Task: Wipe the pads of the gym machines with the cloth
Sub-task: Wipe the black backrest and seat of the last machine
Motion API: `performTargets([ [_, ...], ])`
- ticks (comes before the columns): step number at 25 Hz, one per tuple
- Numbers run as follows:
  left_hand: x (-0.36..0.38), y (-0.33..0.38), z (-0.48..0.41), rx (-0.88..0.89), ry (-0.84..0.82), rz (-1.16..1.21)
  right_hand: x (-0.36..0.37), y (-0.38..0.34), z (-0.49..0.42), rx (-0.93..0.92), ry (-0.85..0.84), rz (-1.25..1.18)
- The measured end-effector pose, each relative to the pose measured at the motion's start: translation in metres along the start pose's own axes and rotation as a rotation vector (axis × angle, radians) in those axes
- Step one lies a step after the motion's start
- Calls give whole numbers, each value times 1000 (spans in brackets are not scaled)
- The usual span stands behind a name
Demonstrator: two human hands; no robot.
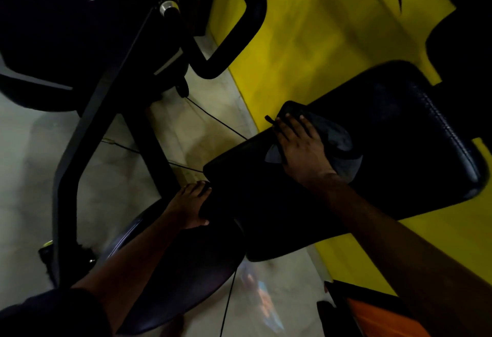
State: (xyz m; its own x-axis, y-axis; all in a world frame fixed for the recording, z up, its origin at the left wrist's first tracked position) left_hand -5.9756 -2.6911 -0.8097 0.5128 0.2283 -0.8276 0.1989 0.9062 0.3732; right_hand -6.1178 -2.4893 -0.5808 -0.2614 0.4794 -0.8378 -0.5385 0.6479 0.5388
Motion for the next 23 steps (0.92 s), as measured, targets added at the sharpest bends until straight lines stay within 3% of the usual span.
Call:
performTargets([
  [3, 9, -12, -3, 54, 50, 19, 25, -27, -15, -41, 3, 64],
  [5, 21, -21, 1, 85, 105, 82, 44, -57, -28, -64, -83, 80],
  [11, 38, -20, 26, 46, 419, 39, 65, -87, -25, -142, -166, 12],
  [14, 42, -17, 29, -5, 433, 41, 69, -90, -28, -182, -166, 30],
  [16, 40, -20, 26, 0, 412, 61, 84, -113, -37, -305, -175, 64],
  [20, 39, -22, 25, 26, 393, 48, 123, -159, -45, -490, -298, 125],
  [23, 38, -22, 25, 24, 390, 42, 132, -153, -25, -524, -375, 158],
])
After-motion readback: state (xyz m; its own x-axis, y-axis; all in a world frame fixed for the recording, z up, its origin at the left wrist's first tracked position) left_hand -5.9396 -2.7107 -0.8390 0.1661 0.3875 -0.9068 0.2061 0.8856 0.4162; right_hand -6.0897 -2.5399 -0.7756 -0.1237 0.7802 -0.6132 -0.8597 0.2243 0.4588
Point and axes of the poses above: each hand's wrist, its own z-axis away from the middle knuckle, its own x-axis out of the palm, y = z × x, the point moved 1 cm from there along -z, towards the middle knuckle, and after that the axes turned 6 degrees about x, right-handed, at the moved point
